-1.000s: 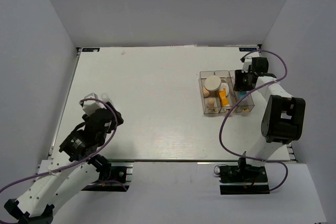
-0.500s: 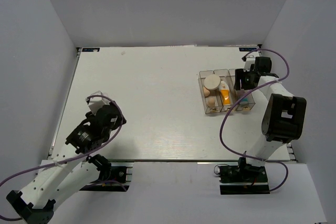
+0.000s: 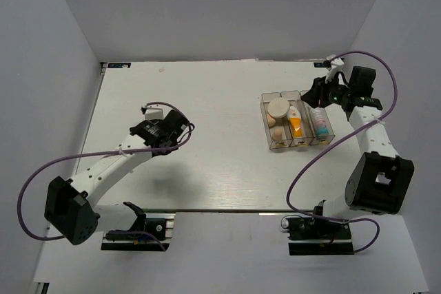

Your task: Organize the makeup

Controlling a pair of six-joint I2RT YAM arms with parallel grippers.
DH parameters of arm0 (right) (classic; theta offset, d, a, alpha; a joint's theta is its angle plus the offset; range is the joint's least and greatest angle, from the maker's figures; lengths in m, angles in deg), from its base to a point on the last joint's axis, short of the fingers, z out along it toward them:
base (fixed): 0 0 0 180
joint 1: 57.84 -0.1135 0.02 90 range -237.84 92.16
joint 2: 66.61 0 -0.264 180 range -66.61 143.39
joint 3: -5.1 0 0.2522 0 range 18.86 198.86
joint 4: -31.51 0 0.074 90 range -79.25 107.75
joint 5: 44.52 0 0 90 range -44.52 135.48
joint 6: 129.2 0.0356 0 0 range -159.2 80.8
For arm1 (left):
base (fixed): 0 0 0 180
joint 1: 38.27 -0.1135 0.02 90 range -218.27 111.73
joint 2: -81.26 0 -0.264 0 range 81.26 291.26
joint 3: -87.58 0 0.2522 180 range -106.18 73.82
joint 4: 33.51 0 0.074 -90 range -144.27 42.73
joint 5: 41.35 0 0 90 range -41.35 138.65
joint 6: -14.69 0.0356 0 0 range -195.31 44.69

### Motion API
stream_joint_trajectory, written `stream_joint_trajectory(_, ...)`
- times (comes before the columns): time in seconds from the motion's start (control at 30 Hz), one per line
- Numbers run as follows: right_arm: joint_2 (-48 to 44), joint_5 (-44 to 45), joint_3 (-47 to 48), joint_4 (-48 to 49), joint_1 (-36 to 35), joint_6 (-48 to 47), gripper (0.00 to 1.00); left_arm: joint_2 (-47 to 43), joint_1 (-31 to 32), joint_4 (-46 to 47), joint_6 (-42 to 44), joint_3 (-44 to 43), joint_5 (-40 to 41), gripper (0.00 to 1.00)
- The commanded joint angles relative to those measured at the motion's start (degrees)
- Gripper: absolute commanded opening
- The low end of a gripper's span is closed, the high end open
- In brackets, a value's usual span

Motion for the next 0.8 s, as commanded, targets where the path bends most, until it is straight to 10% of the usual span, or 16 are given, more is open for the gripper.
stream_joint_trajectory(0.0,0.7,-6.9,0.4,1.6,0.2,2.2,0.48,-0.8,-1.1,-1.8,0.0,-1.0,3.5,0.97)
stream_joint_trajectory(0.77,-1.9,-11.0,-3.2,5.8,0.1,6.3,0.59,8.5,-9.0,35.8,16.0,12.6,11.7,0.98)
